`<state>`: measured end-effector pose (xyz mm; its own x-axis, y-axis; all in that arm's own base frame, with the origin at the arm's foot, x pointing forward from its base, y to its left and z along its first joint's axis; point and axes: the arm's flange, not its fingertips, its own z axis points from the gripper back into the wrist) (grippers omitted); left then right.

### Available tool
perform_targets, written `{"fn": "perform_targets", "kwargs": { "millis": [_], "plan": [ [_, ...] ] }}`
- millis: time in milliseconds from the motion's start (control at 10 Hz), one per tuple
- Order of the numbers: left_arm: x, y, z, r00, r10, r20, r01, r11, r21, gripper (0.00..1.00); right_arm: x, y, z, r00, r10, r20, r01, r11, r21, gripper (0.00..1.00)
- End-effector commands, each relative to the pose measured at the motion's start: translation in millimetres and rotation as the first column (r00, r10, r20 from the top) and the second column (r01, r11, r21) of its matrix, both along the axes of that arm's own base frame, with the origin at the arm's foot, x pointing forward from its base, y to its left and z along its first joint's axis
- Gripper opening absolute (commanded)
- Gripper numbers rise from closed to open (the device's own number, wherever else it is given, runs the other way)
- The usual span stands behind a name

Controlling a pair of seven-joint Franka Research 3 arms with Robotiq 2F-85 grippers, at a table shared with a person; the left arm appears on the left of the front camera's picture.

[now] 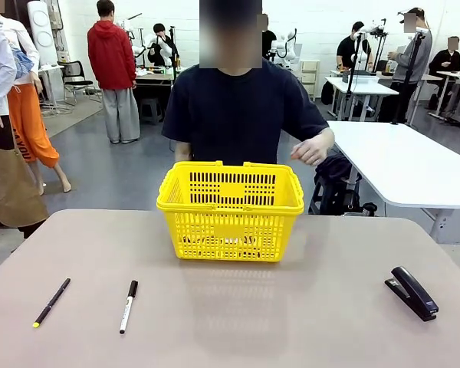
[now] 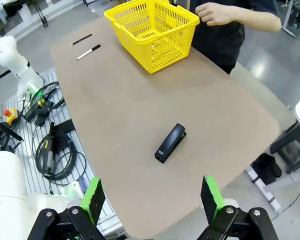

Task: Place the items the person wants into the basket.
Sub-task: Pick up the item the person points to and place it in the Market Basket.

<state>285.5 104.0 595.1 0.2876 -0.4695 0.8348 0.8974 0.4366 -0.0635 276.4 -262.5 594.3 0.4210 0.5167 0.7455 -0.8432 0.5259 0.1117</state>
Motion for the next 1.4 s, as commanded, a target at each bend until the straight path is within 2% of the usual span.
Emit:
{"fn": "perform_targets", "kwargs": {
  "millis": [0,800,900,1000,1100,1200,1300],
  "plan": [
    [1,1,0,1.0,-0.014,0.02,0.014,1.0,-0.016,1.0,0,-1,0,1.0,0.016,0.006,-0.016,1.0,-0.005,1.0],
    [1,1,0,1.0,-0.014,0.02,0.014,1.0,-0.016,1.0,0,0,0,1.0,0.001,0.0,-0.001,1.0,0.0,1.0],
    [1,1,0,1.0,-0.014,0.02,0.014,1.0,-0.016,1.0,20,40,7,0.992,-0.057,-0.113,0.039,0.987,-0.155,1.0],
    [1,1,0,1.0,-0.014,0.02,0.014,1.0,-0.016,1.0,49,82,14,0.966,-0.123,-0.226,0.048,0.949,-0.313,1.0],
    [1,1,0,1.0,-0.014,0.02,0.014,1.0,-0.016,1.0,74,115,14,0.915,-0.256,-0.311,0.115,0.907,-0.406,1.0],
    [1,1,0,1.0,-0.014,0.02,0.014,1.0,-0.016,1.0,104,153,-1,0.843,-0.366,-0.393,0.14,0.856,-0.497,1.0],
    [1,1,0,1.0,-0.014,0.02,0.014,1.0,-0.016,1.0,125,178,-16,0.808,-0.425,-0.409,0.169,0.831,-0.53,1.0]
  ]
}}
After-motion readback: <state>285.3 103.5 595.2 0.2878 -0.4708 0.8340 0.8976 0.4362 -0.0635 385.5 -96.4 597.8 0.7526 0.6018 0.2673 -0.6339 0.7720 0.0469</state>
